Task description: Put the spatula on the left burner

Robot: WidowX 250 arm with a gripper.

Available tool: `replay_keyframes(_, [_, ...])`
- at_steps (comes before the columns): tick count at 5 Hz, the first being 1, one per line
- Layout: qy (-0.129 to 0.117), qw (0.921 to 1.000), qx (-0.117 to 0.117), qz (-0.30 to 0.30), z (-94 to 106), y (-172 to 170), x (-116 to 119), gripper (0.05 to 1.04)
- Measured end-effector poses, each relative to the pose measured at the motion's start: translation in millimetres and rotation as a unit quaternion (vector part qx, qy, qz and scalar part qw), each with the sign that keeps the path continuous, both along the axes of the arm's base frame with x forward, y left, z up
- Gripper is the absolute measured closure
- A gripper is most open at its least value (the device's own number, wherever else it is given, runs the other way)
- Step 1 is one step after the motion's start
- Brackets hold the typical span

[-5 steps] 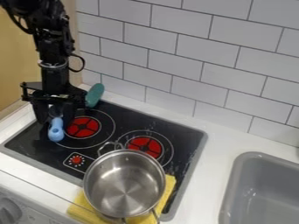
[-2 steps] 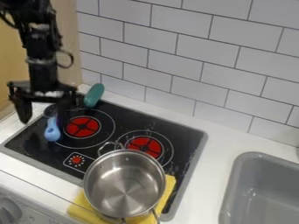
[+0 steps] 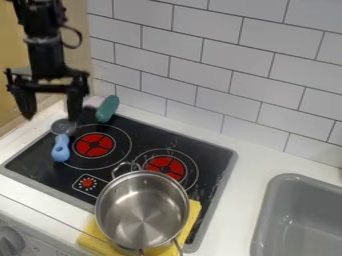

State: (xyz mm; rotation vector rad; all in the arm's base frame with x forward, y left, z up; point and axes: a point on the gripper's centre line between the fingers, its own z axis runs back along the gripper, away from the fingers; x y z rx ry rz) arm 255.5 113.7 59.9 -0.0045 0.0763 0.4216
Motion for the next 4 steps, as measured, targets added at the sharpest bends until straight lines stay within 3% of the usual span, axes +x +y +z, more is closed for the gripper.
replay_keyframes(1, [0.033, 0.9983, 0.005, -0.048, 7.5, -8, -5, 0.083])
replay_keyframes(2, [0.071, 0.9849, -0.014, -0.158, 7.8, -14, -18, 0.084])
replay_keyframes(4, [0.047, 0.9827, 0.024, -0.178, 36.3, -24, -79, 0.084])
